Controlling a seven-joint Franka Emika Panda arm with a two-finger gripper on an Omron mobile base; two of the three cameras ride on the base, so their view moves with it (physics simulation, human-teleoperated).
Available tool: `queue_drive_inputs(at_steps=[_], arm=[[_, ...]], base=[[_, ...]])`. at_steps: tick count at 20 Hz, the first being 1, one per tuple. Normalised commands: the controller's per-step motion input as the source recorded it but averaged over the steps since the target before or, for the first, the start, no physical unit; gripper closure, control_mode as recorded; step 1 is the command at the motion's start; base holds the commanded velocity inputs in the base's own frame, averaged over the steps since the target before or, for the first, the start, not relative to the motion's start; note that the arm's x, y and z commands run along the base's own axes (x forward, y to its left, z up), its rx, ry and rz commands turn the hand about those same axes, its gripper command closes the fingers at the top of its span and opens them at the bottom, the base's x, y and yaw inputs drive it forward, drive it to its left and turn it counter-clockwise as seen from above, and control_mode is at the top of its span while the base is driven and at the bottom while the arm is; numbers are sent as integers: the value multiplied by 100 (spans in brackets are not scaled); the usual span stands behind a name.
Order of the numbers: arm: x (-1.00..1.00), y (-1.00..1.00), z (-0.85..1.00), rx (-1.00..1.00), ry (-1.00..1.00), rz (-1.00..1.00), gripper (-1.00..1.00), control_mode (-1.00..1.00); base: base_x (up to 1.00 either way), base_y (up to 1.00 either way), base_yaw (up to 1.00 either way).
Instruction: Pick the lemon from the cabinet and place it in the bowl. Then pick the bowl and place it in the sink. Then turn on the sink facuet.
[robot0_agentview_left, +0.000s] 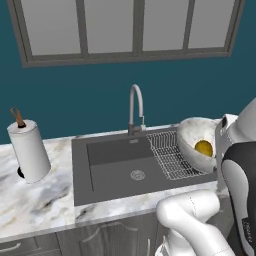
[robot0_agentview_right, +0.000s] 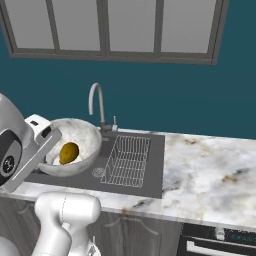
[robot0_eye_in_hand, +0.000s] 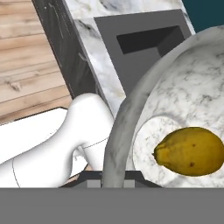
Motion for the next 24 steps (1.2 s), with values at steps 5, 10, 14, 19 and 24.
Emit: queue_drive_inputs(at_steps=[5, 10, 14, 19, 24], arm=[[-4, 8, -2, 0, 4, 1, 100, -100], [1, 93, -17, 0, 17, -12, 100, -100], [29, 100, -32, 0, 14, -30, 100, -100], [62, 100, -47, 0, 9, -31, 100, -100], [99, 51, -40, 0, 2, -27, 100, -100]], base=[[0, 2, 1], [0, 0, 0], [0, 0, 0], [0, 0, 0], [0, 0, 0]])
